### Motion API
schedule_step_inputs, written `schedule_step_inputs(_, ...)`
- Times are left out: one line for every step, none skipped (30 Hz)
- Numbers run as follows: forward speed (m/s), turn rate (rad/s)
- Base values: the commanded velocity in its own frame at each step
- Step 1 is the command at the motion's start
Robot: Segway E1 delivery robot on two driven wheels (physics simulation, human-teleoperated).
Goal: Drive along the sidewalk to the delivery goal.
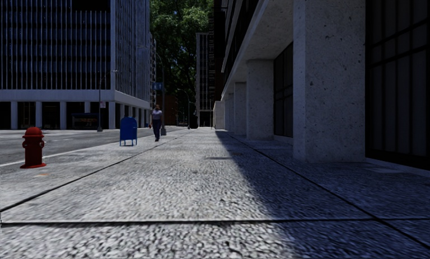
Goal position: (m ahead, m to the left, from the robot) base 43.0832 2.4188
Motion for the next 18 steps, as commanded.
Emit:
schedule_step_inputs(2.00,0.00)
schedule_step_inputs(2.00,0.00)
schedule_step_inputs(2.00,0.00)
schedule_step_inputs(2.00,0.00)
schedule_step_inputs(2.00,0.00)
schedule_step_inputs(2.00,0.00)
schedule_step_inputs(2.00,0.00)
schedule_step_inputs(2.00,0.00)
schedule_step_inputs(2.00,0.00)
schedule_step_inputs(2.00,0.00)
schedule_step_inputs(2.00,0.00)
schedule_step_inputs(2.00,0.00)
schedule_step_inputs(2.00,0.00)
schedule_step_inputs(2.00,0.00)
schedule_step_inputs(2.00,0.00)
schedule_step_inputs(2.00,0.00)
schedule_step_inputs(2.00,0.00)
schedule_step_inputs(2.00,0.00)
